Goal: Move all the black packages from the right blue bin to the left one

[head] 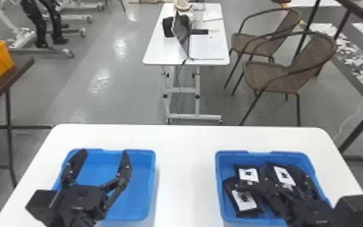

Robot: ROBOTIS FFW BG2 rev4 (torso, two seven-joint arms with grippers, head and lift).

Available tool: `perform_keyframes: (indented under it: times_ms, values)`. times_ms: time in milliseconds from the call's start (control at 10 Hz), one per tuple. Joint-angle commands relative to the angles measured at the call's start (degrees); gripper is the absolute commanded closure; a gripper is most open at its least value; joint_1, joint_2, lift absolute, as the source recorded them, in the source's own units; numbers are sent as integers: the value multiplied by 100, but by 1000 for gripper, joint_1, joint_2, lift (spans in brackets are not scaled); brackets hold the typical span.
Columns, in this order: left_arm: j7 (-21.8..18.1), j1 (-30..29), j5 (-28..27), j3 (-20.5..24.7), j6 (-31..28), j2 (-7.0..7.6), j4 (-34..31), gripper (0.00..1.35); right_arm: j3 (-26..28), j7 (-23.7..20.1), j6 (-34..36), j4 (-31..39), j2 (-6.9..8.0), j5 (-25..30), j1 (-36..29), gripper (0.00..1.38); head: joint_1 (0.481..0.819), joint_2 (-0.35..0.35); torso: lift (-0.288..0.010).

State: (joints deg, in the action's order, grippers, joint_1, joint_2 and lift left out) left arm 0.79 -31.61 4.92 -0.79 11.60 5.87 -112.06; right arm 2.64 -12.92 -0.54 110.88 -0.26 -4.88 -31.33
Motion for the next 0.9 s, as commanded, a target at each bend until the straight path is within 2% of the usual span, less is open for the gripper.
perform_keyframes:
  times_ms: [0, 400, 800]
  values:
    - [0, -3, 0, 0, 0, 10, 0, 128, 0, 0, -78, -41, 32, -39, 4, 521, 695, 40, -41]
    - [0, -3, 9, 0, 9, 10, 0, 128, 0, 9, -121, -67, 32, -83, -5, 521, 695, 38, -41]
    - [0, 14, 35, 0, 27, 10, 18, 130, 0, 35, 116, -49, 32, -233, 12, 515, 695, 39, -41]
